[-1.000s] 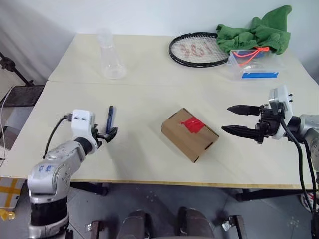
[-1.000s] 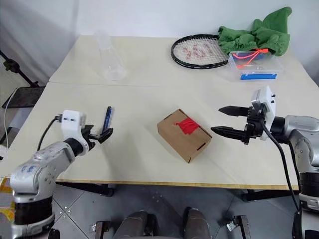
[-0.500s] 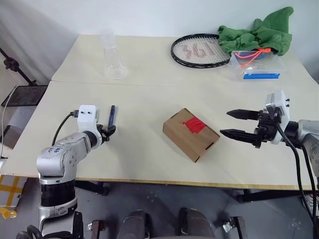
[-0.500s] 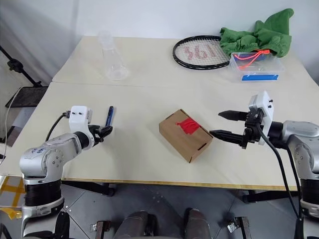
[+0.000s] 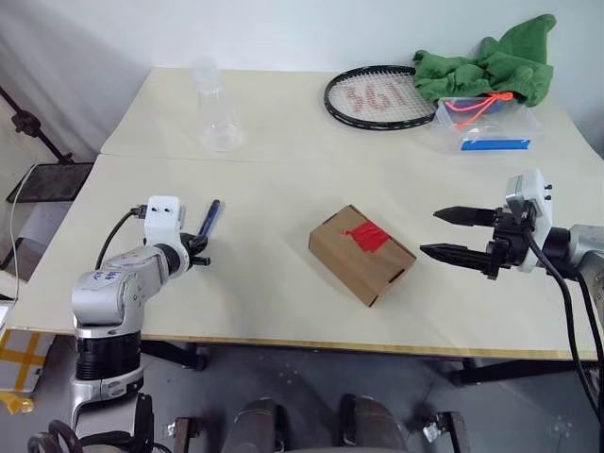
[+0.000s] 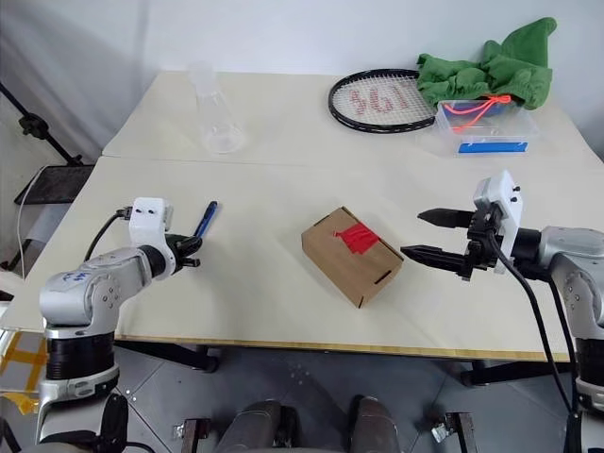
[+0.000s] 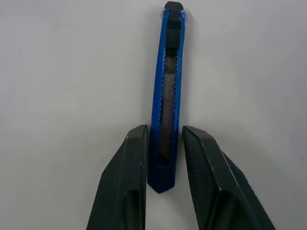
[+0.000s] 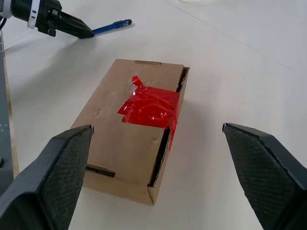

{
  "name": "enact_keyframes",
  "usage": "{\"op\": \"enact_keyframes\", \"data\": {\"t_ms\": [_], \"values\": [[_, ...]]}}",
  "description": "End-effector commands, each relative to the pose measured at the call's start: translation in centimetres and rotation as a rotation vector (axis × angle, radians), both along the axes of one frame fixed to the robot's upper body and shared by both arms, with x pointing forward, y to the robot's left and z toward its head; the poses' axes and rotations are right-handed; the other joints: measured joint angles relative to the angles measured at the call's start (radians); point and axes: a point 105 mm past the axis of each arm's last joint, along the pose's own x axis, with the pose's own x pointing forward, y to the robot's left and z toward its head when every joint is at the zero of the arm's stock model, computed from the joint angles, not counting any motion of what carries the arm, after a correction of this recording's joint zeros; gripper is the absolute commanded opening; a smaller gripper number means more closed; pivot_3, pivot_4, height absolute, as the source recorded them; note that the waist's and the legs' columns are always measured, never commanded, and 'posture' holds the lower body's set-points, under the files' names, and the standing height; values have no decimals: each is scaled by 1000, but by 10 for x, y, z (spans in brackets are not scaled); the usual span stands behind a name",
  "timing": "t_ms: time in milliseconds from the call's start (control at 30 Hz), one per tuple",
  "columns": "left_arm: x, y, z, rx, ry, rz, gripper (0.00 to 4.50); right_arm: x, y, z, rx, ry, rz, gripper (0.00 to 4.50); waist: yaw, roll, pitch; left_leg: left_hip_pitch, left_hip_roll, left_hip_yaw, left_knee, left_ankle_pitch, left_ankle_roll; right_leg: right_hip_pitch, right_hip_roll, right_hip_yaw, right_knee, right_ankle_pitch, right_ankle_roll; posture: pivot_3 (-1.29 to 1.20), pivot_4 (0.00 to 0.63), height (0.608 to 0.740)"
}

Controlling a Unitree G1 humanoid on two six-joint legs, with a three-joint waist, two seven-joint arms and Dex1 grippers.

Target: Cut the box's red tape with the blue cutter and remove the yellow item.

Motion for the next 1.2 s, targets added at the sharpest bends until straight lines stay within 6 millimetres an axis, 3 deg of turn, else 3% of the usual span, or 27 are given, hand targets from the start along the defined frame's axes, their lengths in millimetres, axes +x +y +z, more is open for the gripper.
{"op": "enact_keyframes", "data": {"t_ms": [33, 367, 500, 633, 800, 967, 1200], "values": [[-2, 4, -19, 11, 75, 14, 463, -1, -3, 17, -11, -61, -8, 4500, 0, 0, 0, 0, 0, 0, 0, 0, 0, 0, 0, 0, 0, 0, 0, 0, 150, 740], [-4, 7, -15, 25, 68, -10, 463, 4, -3, 17, -13, -67, -14, 4500, 0, 0, 0, 0, 0, 0, 0, 0, 0, 0, 0, 1, 0, 0, 0, 0, 150, 740], [-14, 4, 7, -28, -9, -112, 463, 0, 3, 23, -14, -88, 9, 4500, -8, 0, 0, -1, 0, 0, 0, 0, 0, -1, 0, 1, 0, 0, 0, 0, 150, 740], [-36, -2, 31, -64, -97, -342, 463, -4, 16, 33, -34, -104, 61, 4500, -19, -1, 1, -3, 1, 3, -2, 0, -1, -4, 1, 1, -1, 0, 0, 0, 150, 740], [-58, -4, 45, -36, -177, -546, 463, -5, 40, 39, -74, -119, 133, 4500, -21, -2, 2, -3, 2, 3, -2, -1, -1, -5, 1, 1, -2, 0, -1, 0, 150, 740], [-93, -28, 45, 24, -167, -962, 463, -18, 102, 40, -124, -137, 335, 4500, -24, -2, 3, -3, 3, 3, -3, -2, -2, -6, 0, 4, -3, -1, -1, 0, 150, 740], [-94, -35, 41, 160, -175, -1167, 463, -38, 134, 29, -222, -199, 510, 4500, -15, -1, 3, -5, 2, 3, -3, -3, -2, -7, 1, 3, -2, -1, -3, 0, 150, 740]]}}
